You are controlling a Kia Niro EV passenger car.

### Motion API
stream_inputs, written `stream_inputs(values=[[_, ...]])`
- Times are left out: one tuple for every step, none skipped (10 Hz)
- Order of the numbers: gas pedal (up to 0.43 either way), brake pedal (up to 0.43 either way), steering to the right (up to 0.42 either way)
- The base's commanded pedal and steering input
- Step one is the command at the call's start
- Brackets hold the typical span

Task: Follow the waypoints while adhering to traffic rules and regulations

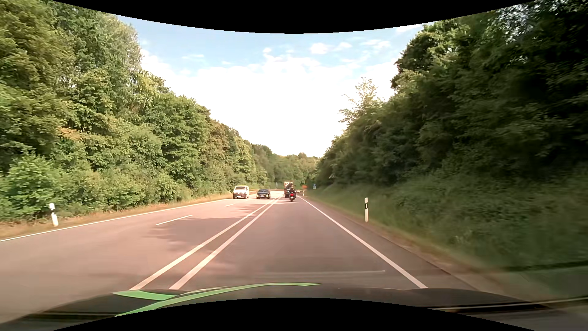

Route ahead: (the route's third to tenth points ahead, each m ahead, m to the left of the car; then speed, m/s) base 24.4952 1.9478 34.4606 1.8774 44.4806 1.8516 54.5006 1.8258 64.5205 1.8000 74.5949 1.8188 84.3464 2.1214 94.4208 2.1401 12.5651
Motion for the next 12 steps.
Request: stream_inputs(values=[[0.028,0.0,0.002],[0.02,0.0,0.002],[0.02,0.0,0.003],[0.02,0.0,0.002],[0.02,0.0,0.003],[0.008,0.0,0.002],[0.008,0.0,0.002],[0.0,0.0,0.002],[0.0,0.0,0.0],[0.0,0.0,0.0],[0.0,0.0,0.0],[0.0,0.0,-0.002]])
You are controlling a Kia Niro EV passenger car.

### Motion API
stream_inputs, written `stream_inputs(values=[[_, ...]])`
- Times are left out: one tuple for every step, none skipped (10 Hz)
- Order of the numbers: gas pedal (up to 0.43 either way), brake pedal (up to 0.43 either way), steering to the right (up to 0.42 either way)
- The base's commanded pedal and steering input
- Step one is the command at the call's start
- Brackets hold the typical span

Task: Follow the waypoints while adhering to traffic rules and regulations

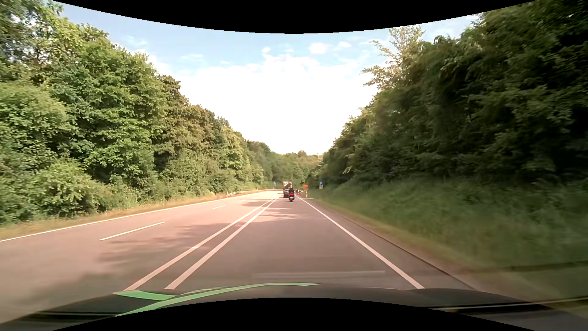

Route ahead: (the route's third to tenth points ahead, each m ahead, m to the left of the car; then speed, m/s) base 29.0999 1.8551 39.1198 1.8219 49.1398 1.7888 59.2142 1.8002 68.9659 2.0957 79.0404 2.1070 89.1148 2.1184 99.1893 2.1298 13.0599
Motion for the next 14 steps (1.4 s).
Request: stream_inputs(values=[[0.0,0.0,-0.001],[0.0,0.0,-0.001],[0.0,0.0,-0.002],[0.0,0.0,-0.002],[0.0,0.0,-0.002],[0.0,0.0,-0.002],[0.0,0.0,-0.002],[0.0,0.0,-0.001],[0.0,0.0,-0.002],[0.0,0.0,-0.001],[0.0,0.0,-0.001],[0.0,0.0,-0.001],[0.0,0.0,-0.001],[0.0,0.0,-0.001]])
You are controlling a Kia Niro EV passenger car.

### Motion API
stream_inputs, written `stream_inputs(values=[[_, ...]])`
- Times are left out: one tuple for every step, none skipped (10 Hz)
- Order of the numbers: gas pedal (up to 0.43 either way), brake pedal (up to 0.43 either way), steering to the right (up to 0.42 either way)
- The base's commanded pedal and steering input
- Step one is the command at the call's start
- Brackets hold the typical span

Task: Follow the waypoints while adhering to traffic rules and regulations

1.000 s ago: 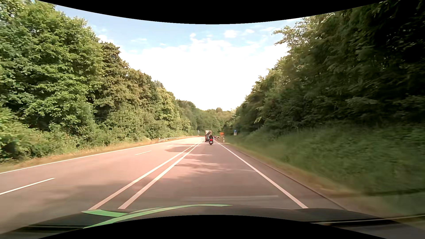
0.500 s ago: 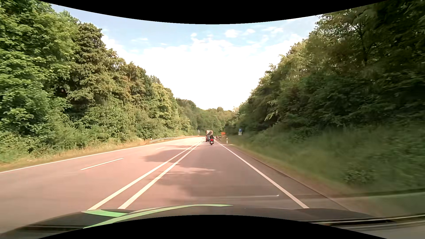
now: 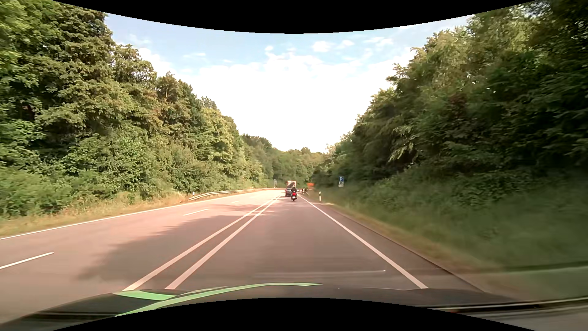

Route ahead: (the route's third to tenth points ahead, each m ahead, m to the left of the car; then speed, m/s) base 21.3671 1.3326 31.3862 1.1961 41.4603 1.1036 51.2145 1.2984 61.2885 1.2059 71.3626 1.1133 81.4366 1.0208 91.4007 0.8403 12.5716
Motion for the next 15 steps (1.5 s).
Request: stream_inputs(values=[[0.0,0.0,-0.001],[0.0,0.0,-0.001],[0.0,0.0,-0.001],[0.0,0.0,-0.001],[0.0,0.0,-0.001],[0.0,0.0,-0.001],[0.0,0.0,-0.001],[0.02,0.0,-0.002],[0.039,0.0,-0.002],[0.047,0.0,-0.001],[0.079,0.0,-0.001],[0.098,0.0,0.0],[0.118,0.0,0.001],[0.118,0.0,0.001],[0.118,0.0,0.001]])
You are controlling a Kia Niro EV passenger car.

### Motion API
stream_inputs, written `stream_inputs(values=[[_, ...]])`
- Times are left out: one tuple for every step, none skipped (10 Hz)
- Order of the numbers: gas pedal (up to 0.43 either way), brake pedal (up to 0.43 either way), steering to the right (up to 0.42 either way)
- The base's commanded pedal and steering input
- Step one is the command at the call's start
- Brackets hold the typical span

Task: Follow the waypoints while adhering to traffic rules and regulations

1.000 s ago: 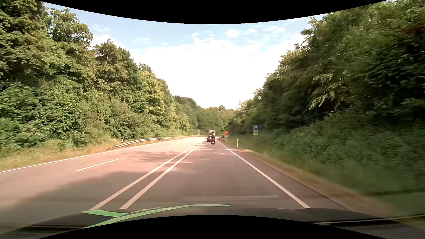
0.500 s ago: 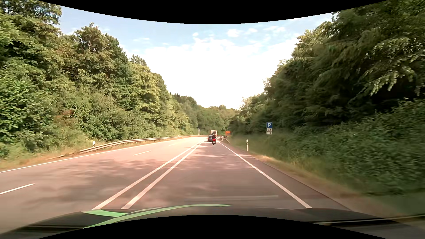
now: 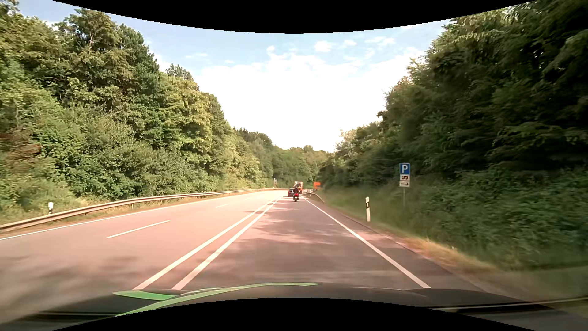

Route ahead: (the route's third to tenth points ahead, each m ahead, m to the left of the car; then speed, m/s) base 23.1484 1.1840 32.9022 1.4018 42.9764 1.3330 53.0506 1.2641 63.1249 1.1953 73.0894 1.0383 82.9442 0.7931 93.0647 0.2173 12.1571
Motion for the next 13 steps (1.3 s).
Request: stream_inputs(values=[[0.118,0.0,0.001],[0.118,0.0,0.001],[0.118,0.0,0.001],[0.118,0.0,0.001],[0.118,0.0,0.001],[0.118,0.0,0.001],[0.118,0.0,0.001],[0.118,0.0,0.001],[0.11,0.0,0.001],[0.0,0.0,0.001],[0.0,0.0,0.002],[0.0,0.0,0.003],[0.0,0.079,0.003]])
